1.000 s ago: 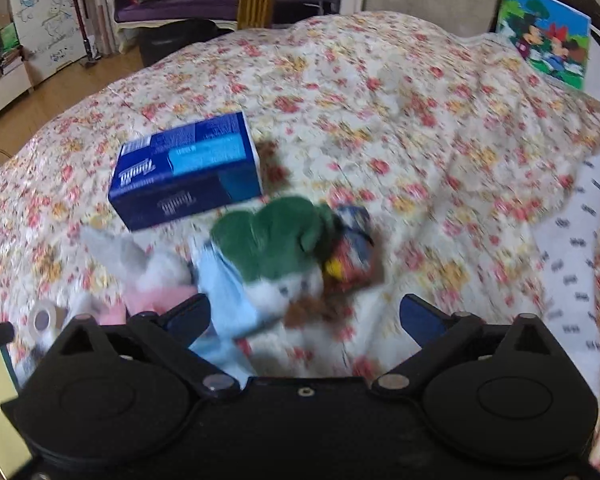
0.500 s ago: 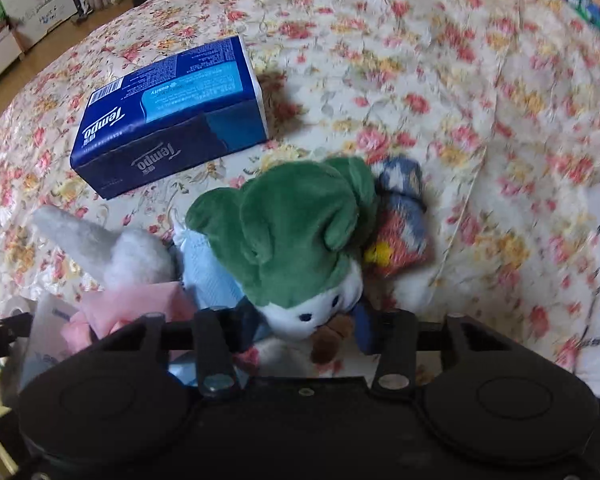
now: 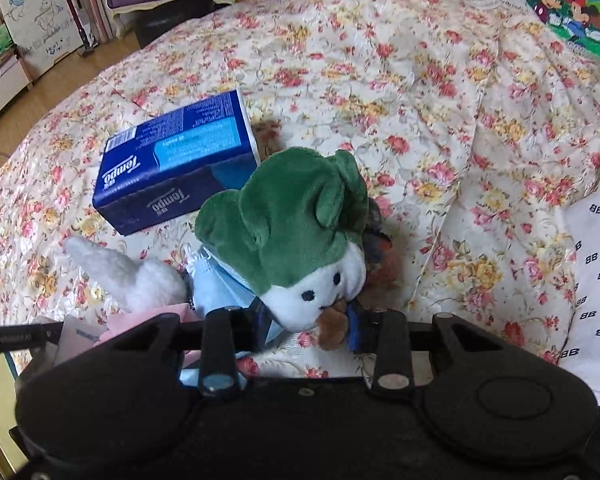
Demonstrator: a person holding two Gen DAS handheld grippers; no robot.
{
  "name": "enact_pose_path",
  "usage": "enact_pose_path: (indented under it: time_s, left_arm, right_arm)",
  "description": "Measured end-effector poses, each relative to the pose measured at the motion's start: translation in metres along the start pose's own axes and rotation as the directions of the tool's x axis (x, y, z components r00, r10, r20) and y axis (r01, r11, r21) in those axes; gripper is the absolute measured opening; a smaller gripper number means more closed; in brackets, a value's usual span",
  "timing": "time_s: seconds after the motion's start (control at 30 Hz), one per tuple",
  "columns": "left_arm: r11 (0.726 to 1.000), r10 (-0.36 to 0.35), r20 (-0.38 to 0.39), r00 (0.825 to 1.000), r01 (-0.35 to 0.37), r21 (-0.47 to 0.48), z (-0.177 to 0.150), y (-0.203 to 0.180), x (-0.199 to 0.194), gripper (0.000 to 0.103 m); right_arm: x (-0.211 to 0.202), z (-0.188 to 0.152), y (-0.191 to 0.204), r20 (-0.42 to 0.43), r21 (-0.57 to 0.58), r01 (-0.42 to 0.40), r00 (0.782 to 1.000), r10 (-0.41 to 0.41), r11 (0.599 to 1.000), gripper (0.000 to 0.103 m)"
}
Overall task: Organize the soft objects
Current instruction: 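Grasp the white tape roll with the left tool while the right tool grasps the green-hatted plush, then carry the tape roll and plush to the gold tray and release both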
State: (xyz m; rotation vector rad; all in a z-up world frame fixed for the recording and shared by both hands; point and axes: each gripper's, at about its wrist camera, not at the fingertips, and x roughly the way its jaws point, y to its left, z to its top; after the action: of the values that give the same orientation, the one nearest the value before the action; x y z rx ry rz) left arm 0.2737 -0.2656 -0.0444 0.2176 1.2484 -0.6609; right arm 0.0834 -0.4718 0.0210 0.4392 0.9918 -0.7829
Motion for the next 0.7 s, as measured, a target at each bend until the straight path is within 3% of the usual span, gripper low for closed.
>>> enact_pose_path:
  time_s: [0.17,0.27,0.33,0.37,0.7]
  left_arm:
    - [0.999,0.013,0.017,1.0,-0.014,0.035,-0.005,-0.003,0.0,0.05]
    - [0.994,0.075,0.025,0.997,-0.077,0.078,-0.004,-0.013,0.005,0.061]
    - [0.991,0.087,0.025,0.996,-0.089,0.097,-0.003,-0.016,0.008,0.057]
    - [0.991,0.082,0.034,0.996,-0.085,0.099,-0.003,-0.017,0.006,0.047]
    - [0.991,0.107,0.128,0.986,-0.116,0.069,-0.007,-0.005,-0.043,0.047]
  right_arm:
    - [-0.006,-0.005,0.0,0.006,-0.007,-0.001,1.0,0.001,1.0,0.035]
    - [-0.008,-0.008,0.005,0.003,-0.016,-0.005,1.0,0.005,1.0,0.035]
    - [-0.01,-0.01,0.009,0.003,-0.024,-0.011,1.0,0.011,1.0,0.035]
    - [-0.012,-0.012,0.011,0.006,-0.028,-0.011,1.0,0.011,1.0,0.035]
    - [-0.052,-0.02,0.027,0.069,-0.063,-0.037,0.997,0.042,0.997,0.035]
